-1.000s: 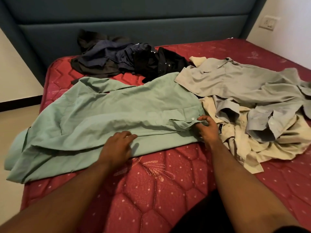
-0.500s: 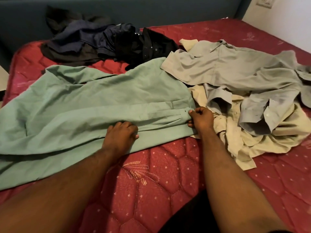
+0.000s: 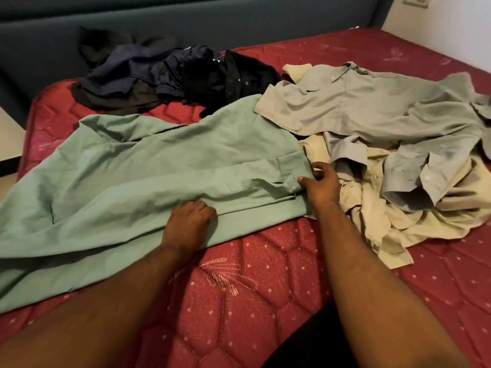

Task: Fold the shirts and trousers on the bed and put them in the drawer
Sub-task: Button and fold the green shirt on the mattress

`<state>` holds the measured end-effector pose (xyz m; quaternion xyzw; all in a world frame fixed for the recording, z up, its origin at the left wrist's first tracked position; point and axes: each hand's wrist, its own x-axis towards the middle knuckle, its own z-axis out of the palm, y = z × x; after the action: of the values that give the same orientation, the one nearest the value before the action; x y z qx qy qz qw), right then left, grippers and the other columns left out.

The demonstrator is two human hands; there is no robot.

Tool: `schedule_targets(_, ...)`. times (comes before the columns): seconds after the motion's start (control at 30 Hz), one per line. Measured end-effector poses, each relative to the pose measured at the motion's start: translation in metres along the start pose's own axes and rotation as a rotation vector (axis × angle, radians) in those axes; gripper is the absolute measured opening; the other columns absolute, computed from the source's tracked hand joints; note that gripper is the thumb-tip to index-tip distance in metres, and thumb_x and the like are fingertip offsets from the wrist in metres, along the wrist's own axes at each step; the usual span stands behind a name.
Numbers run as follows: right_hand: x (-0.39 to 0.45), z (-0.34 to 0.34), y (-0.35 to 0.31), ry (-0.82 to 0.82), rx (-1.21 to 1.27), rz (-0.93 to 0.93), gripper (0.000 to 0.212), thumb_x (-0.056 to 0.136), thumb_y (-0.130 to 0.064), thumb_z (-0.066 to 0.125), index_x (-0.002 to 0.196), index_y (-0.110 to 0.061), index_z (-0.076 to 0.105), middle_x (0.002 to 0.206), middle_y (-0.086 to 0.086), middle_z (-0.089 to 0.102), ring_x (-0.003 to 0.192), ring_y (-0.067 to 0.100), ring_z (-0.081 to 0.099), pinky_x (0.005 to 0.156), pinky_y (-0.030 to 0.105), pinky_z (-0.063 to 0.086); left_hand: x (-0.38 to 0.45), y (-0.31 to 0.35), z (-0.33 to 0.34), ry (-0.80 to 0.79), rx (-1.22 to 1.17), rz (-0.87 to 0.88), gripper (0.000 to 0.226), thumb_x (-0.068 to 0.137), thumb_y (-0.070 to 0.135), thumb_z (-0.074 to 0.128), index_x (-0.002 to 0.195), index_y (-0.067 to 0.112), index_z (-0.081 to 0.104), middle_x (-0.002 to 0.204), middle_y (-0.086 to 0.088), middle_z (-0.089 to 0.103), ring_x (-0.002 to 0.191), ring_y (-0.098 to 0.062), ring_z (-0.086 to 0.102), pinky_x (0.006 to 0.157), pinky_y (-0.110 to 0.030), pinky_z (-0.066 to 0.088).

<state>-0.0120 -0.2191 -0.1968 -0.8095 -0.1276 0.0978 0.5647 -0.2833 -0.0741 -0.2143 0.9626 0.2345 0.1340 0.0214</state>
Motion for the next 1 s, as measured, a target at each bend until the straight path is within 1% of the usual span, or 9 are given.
schedule_targets(0.2, 0.014, -0.009, -0.02, 0.29, 0.155, 0.045, 0.037, 0.075, 0.002, 0.064, 0.102, -0.023, 0.061, 0.098, 0.001, 0.059, 0.087, 0.017, 0.058, 0.073, 0.024, 0.045, -0.001, 0.029, -0.035, 0.27, -0.182, 0.1, 0.018, 0.087, 0.014, 0.047, 0.091, 0.012, 0.065, 0.084, -0.002, 0.06, 0.074, -0.023, 0.052, 0.064, -0.038, 0.041)
schedule_targets(0.33, 0.003, -0.001, 0.004, 0.191, -0.198, -0.033, 0.041, 0.076, 0.003, 0.059, 0.114, -0.011, 0.062, 0.113, 0.015, 0.058, 0.102, 0.029, 0.056, 0.084, 0.028, 0.043, -0.016, 0.038, -0.019, -0.062, -0.053, 0.129, 0.031, 0.086, 0.043, 0.043, 0.093, 0.023, 0.066, 0.091, 0.003, 0.059, 0.082, -0.023, 0.058, 0.069, -0.035, 0.042)
schedule_targets(0.43, 0.001, -0.002, 0.009, 0.22, -0.26, -0.19, 0.04, 0.08, 0.008, 0.056, 0.117, -0.004, 0.063, 0.122, 0.021, 0.053, 0.112, 0.034, 0.053, 0.098, 0.03, 0.039, -0.021, 0.033, -0.005, -0.138, -0.045, 0.099, 0.043, 0.084, 0.05, 0.049, 0.115, 0.024, 0.062, 0.115, -0.002, 0.059, 0.105, -0.027, 0.059, 0.085, -0.04, 0.045)
schedule_targets(0.53, 0.007, -0.008, 0.007, 0.273, -0.245, -0.218, 0.039, 0.079, 0.009, 0.056, 0.115, -0.005, 0.064, 0.126, 0.02, 0.052, 0.117, 0.034, 0.052, 0.099, 0.033, 0.04, -0.024, 0.028, 0.0, -0.203, -0.018, 0.116, 0.064, 0.086, 0.058, 0.045, 0.139, 0.023, 0.048, 0.146, -0.007, 0.045, 0.138, -0.029, 0.037, 0.111, -0.044, 0.022)
schedule_targets(0.7, 0.011, -0.008, 0.012, 0.285, -0.228, -0.172, 0.039, 0.078, 0.008, 0.057, 0.114, -0.005, 0.066, 0.122, 0.02, 0.054, 0.109, 0.036, 0.056, 0.095, 0.034, 0.044, -0.027, 0.022, 0.004, -0.314, -0.142, 0.177, 0.076, 0.092, 0.067, 0.001, 0.154, 0.027, 0.019, 0.159, 0.008, 0.007, 0.149, -0.015, -0.002, 0.117, -0.03, -0.014)
schedule_targets(0.77, 0.015, -0.01, 0.013, 0.266, -0.215, -0.141, 0.038, 0.078, 0.005, 0.06, 0.114, -0.006, 0.066, 0.119, 0.02, 0.056, 0.108, 0.036, 0.057, 0.094, 0.034, 0.044, -0.027, 0.021, 0.007, -0.304, -0.295, 0.122, 0.069, 0.096, 0.06, 0.005, 0.154, 0.025, 0.017, 0.159, 0.008, 0.007, 0.149, -0.012, -0.001, 0.118, -0.024, -0.011)
schedule_targets(0.87, 0.01, -0.007, 0.012, 0.08, -0.336, -0.184, 0.04, 0.085, -0.002, 0.064, 0.124, -0.002, 0.06, 0.128, 0.023, 0.052, 0.12, 0.035, 0.049, 0.102, 0.027, 0.033, -0.021, 0.022, 0.007, -0.221, -0.5, -0.027, 0.05, 0.102, 0.025, 0.032, 0.151, 0.018, 0.029, 0.158, -0.001, 0.026, 0.149, -0.016, 0.016, 0.123, -0.031, 0.007)
schedule_targets(0.93, -0.002, -0.005, 0.009, -0.034, -0.501, -0.252, 0.047, 0.089, -0.006, 0.059, 0.135, -0.002, 0.051, 0.142, 0.026, 0.039, 0.133, 0.037, 0.036, 0.112, 0.031, 0.026, -0.016, 0.024, 0.004, -0.213, -0.438, -0.059, 0.046, 0.102, 0.016, 0.039, 0.148, 0.014, 0.038, 0.156, -0.005, 0.032, 0.148, -0.02, 0.021, 0.121, -0.031, 0.007)
schedule_targets(1.0, -0.02, -0.004, 0.003, 0.003, -0.571, -0.288, 0.053, 0.089, -0.004, 0.055, 0.141, -0.004, 0.044, 0.149, 0.027, 0.028, 0.14, 0.039, 0.026, 0.117, 0.038, 0.022, -0.012, 0.023, -0.001, -0.259, -0.355, -0.045, 0.046, 0.102, 0.016, 0.043, 0.147, 0.015, 0.039, 0.157, -0.005, 0.03, 0.148, -0.019, 0.019, 0.118, -0.027, 0.003)
